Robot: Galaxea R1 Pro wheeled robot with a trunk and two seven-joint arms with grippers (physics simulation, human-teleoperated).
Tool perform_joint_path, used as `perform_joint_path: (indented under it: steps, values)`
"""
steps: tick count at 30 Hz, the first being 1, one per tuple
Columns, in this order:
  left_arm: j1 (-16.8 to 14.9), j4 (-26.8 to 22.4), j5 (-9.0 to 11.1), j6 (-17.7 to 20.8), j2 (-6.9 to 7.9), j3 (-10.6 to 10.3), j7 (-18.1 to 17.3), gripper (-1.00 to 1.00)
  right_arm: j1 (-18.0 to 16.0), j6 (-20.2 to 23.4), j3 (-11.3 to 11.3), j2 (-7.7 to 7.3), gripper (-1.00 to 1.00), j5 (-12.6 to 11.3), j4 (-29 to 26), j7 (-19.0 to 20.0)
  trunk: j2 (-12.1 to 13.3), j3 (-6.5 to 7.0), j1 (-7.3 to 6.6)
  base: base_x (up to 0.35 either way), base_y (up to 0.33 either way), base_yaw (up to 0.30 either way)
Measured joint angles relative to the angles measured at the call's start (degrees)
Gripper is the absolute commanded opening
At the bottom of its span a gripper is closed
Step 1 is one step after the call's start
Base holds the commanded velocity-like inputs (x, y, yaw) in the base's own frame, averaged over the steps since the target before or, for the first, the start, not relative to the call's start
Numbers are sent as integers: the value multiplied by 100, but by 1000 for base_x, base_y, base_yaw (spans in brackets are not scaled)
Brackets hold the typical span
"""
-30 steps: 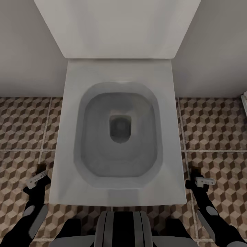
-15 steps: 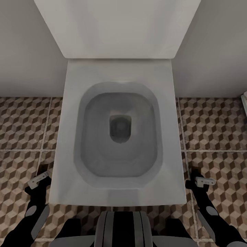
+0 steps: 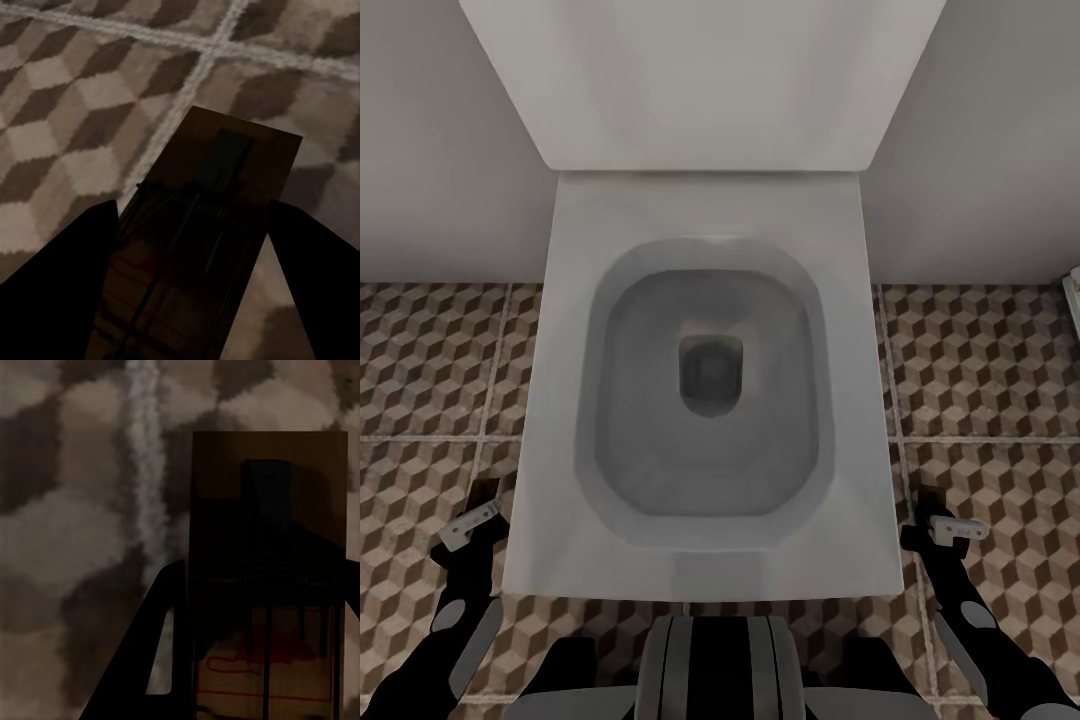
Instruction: Take the four mousetraps from the cabinet in the bathroom and place them on the bathroom floor. Make sure all four end up on the same floor surface, and ensure that at least two of them are either under or directly next to the same bathroom sink.
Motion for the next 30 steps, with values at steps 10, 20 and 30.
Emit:
perform_joint_path:
  steps: [10,20,30]
  values:
    - [0,0,-1,-2,-32,0,18,-100,0,0,0,0,-100,0,0,0,-4,-57,8,0,0,0]
    - [0,0,0,-2,-22,0,19,-100,0,0,-6,0,-100,-1,0,-1,-4,-57,8,0,0,0]
    - [0,8,-1,6,37,23,16,-100,0,0,-8,0,-100,-8,0,0,-4,-57,8,0,0,0]
